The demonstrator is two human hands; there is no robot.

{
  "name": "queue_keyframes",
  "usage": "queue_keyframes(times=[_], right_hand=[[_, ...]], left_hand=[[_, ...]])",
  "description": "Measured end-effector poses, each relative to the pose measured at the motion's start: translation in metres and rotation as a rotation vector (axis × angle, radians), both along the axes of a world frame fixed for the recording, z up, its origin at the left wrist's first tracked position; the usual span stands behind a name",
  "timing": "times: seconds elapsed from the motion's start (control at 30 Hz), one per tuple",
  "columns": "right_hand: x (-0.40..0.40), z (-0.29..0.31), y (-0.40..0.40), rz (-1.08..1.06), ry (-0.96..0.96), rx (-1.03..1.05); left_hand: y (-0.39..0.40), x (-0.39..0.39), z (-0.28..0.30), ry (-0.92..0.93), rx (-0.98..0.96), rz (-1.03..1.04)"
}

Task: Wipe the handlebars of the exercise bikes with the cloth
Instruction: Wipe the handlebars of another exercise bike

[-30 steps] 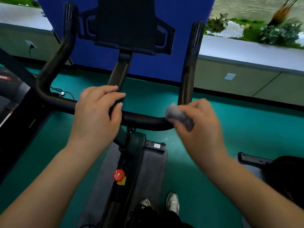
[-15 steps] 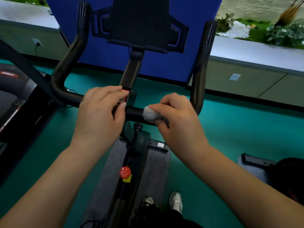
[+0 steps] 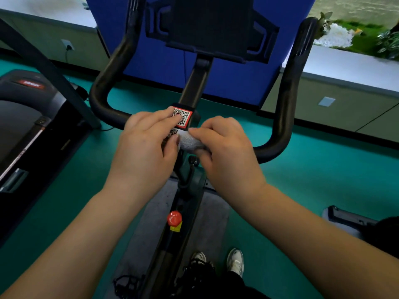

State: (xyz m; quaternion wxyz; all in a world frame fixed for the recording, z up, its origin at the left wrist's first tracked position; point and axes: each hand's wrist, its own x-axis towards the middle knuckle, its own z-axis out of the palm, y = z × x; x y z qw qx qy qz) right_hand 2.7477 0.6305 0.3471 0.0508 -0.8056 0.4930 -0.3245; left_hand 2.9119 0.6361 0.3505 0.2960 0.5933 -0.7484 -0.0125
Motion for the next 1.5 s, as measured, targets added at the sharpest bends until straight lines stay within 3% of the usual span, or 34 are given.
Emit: queue_keyframes(times=[0.23,0.43,0.6,0.77,0.93,1.13,1.33,1.5], right_hand=[[-0.049,-0.002,0.014,-0.103,0.005,-0.054],[-0.001,0.000,0.001,-0.081,-0.020,-0.005],[-0.036,0.003,0.007,-0.068,0.043,0.014],[-0.076,-0.002,0.018,-0.281,-0.015,-0.024],[-0.078,-0.008,0.015,-0.204,-0.029,-0.044],[-0.130,0.006,-0.035,-0.298,-0.184,0.034],[-0.141,-0.009,-0.023,-0.132,-0.212,0.042],[-0.163,0.011,-0.097,-0.212,-0.318,0.066]], left_hand=[[0.001,-0.002,0.001,0.028,0.020,0.006],[-0.001,-0.003,0.005,0.028,0.005,0.021],[-0.002,-0.010,0.010,0.040,-0.002,-0.020],[-0.007,-0.028,0.010,-0.005,-0.006,-0.104],[-0.004,-0.058,0.005,-0.019,-0.004,-0.223],[-0.012,-0.080,0.001,-0.016,0.043,-0.238],[-0.024,-0.119,0.008,0.032,0.052,-0.207],[-0.035,-0.148,0.017,0.004,0.117,-0.151]])
